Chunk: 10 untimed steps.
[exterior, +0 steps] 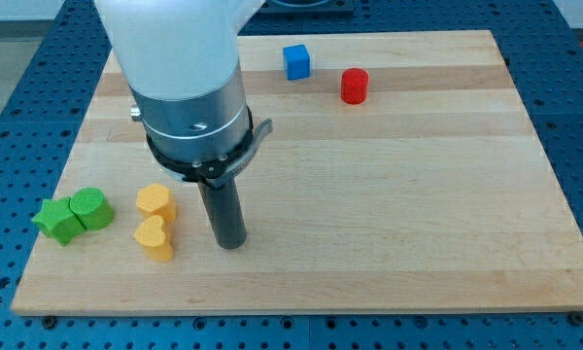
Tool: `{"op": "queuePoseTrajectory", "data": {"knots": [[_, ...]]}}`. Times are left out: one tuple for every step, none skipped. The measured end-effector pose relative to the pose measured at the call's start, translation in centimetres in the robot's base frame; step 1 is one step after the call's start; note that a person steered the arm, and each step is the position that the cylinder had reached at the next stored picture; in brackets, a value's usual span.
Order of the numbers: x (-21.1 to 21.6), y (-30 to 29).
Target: Slide the yellow heart along with yellow hexagon up a bit
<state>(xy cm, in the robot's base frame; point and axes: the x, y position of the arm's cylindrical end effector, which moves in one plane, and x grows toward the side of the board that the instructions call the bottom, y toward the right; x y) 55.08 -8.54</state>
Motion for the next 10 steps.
{"op": "queuePoseTrajectory", "data": {"knots": [[0.0,-1.3],[0.0,-1.4],[0.0,-1.5],[0.5,-2.3],[0.6,-5.7],[2.1,-4.8],[4.8,-4.3],[4.8,-8.5],[0.2,-9.3],[0.1,-9.3]]}}
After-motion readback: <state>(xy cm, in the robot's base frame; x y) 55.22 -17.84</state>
